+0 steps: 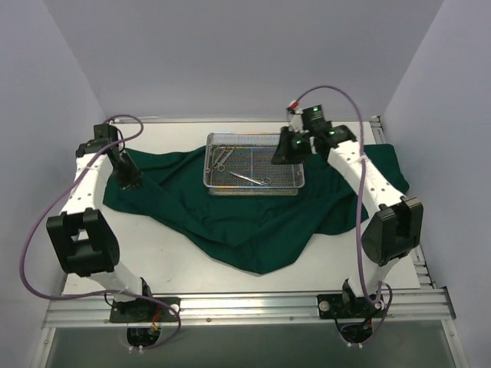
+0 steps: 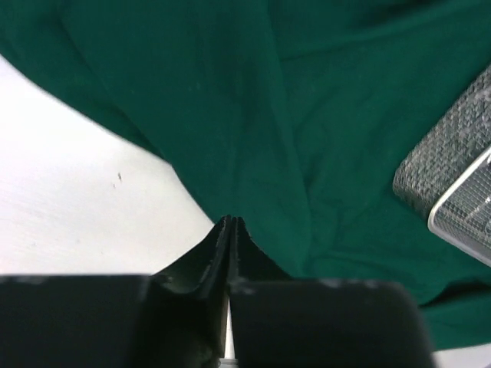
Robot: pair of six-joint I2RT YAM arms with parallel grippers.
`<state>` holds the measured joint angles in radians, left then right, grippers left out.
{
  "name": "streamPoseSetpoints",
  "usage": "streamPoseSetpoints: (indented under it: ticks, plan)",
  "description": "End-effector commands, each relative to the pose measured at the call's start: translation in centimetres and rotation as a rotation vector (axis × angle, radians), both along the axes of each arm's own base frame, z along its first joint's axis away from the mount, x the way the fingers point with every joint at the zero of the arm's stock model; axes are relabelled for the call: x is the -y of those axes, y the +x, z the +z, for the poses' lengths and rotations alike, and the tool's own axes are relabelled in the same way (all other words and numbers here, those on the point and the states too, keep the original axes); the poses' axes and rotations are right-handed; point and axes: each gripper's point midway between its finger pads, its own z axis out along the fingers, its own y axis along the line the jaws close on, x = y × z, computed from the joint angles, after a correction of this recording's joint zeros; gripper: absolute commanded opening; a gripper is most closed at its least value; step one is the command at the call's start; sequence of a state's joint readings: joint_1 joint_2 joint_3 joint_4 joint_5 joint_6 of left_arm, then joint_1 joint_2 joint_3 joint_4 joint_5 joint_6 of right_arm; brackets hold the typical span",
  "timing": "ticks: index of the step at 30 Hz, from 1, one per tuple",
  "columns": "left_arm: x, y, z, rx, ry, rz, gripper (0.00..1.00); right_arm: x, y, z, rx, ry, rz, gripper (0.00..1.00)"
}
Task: Open and lay out the surgical kit
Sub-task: Smooth out the surgical kit at the center of the board.
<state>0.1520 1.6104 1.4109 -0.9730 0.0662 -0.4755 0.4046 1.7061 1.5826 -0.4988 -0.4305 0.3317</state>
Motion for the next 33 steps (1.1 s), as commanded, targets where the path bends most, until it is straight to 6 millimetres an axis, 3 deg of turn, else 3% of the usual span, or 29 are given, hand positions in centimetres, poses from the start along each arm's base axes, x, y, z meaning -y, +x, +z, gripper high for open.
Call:
streamPoseSetpoints:
  ticks: [1,3,6,12,13,14,15,16,17,18,19,21,26,31,33]
  plan:
    - [-2.1,5.3,0.8,0.079,0.114,-0.015,0.02,5.3,2.3,1.5,-0.027,0.047,-0.184,0.15]
    - [-2.3,7.1,0.1,0.084,0.129,-0.029,0.02,7.3,3.2,1.5,-0.034,0.052,-0.232,0.13]
    - [-3.2,10.1,-1.4,0.061,0.184,-0.026,0.02,8.9,3.8,1.2,-0.035,0.022,-0.258,0.13]
    - [-5.0,15.7,-3.4,0.061,0.245,-0.036,0.02,10.5,4.1,-0.3,-0.067,-0.004,-0.305,0.12]
    - [-5.2,16.4,-4.9,0.037,0.251,-0.041,0.02,10.9,4.3,-0.3,-0.065,-0.003,-0.32,0.12]
    - [-5.5,17.6,-3.9,0.069,0.266,-0.037,0.02,11.2,4.2,-0.7,-0.071,-0.007,-0.328,0.12]
    - [-5.7,17.9,-4.2,0.06,0.271,-0.05,0.02,11.5,4.3,-0.9,-0.073,-0.013,-0.339,0.12]
    - [-5.8,18.3,-5.7,0.034,0.271,-0.057,0.02,12.1,4.4,-1.0,-0.077,-0.016,-0.354,0.11]
    - [-6.2,19.5,-4.8,0.063,0.288,-0.052,0.02,12.4,4.4,-1.1,-0.081,-0.018,-0.361,0.11]
    - [-6.3,19.7,-5.1,0.057,0.289,-0.055,0.02,12.9,4.5,-1.2,-0.081,-0.028,-0.37,0.11]
    - [-6.4,19.3,-6.9,0.003,0.28,-0.061,0.02,13.3,4.4,-1.3,-0.09,-0.034,-0.378,0.11]
    - [-6.2,19.5,-6.9,-0.012,0.262,-0.058,0.02,14.7,4.8,-1.3,-0.084,-0.043,-0.406,0.11]
    - [-6.3,18.3,-10.3,-0.104,0.229,-0.04,0.02,18.0,6.2,-2.5,-0.098,-0.088,-0.508,0.11]
    - [-7.2,17.3,-13.1,-0.179,0.17,-0.015,0.02,23.1,9.4,-4.8,-0.08,-0.153,-0.681,0.1]
    - [-7.6,17.3,-13.3,-0.179,0.131,-0.006,0.02,25.0,10.5,-6.0,-0.075,-0.195,-0.737,0.1]
